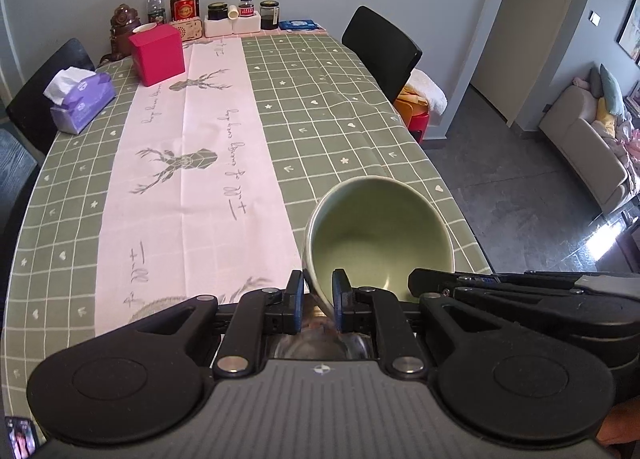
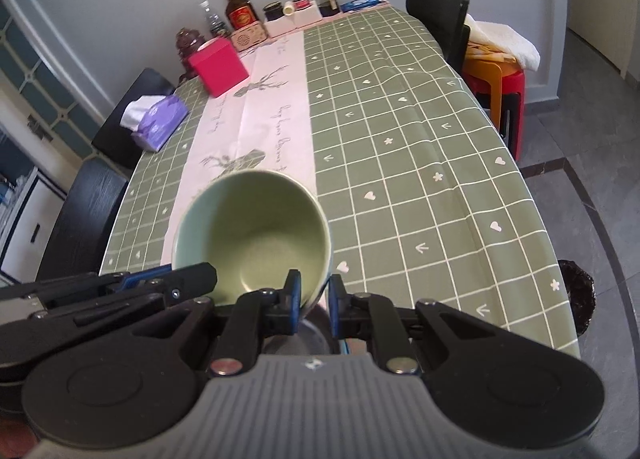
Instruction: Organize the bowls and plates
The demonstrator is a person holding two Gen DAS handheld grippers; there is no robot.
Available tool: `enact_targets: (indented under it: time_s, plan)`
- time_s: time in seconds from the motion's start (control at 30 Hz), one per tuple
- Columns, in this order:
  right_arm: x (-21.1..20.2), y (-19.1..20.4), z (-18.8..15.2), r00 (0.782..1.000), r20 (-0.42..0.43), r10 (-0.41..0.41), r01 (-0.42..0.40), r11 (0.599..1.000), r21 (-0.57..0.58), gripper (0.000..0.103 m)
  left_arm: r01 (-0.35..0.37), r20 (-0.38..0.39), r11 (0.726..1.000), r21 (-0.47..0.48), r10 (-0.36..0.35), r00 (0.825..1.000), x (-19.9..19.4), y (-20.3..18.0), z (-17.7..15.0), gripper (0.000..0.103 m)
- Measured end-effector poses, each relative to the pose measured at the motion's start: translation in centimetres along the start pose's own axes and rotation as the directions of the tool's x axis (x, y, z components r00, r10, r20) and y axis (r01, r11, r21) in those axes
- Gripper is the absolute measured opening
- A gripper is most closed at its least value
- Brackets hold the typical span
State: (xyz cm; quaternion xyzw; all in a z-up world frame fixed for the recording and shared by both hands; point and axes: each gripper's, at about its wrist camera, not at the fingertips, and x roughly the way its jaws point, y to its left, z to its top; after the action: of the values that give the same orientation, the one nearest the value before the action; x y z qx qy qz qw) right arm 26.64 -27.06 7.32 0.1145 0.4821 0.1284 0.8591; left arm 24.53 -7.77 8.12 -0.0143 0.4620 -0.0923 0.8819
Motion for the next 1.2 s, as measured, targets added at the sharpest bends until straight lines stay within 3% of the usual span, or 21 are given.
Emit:
enact_targets:
  time_s: [0.27, 0.53, 0.8, 1.2]
  plan:
    - [-1.1, 1.9, -2.6, 0.998, -0.051, -0.021, 0.017, 0.997, -0.081, 0.012, 0.031, -0.046, 0.998, -0.049, -0.033, 0.998, -1.3, 1.4, -2.9, 0.016]
    - [1.1, 2.1, -4.9, 0.991, -0.126, -0.047, 0.031, 0.992, -0.125, 0.012, 0.053, -0.118, 0.992, -0.113, -0.066, 0.991, 0.8, 3.0, -5.6, 0.016]
    - [3.9, 2.6, -5.2, 0.98, -0.175, -0.096, 0.066, 0.984, -0.168, 0.012, 0.048, -0.196, 0.986, -0.162, -0.08, 0.977, 3.4, 4.1, -6.0, 0.016]
    - [6.4, 2.9, -4.6, 0.966, -0.215, -0.14, 0.093, 0.972, -0.215, 0.012, 0.014, -0.259, 0.988, -0.152, -0.054, 0.964, 5.8, 4.2, -5.5, 0.016]
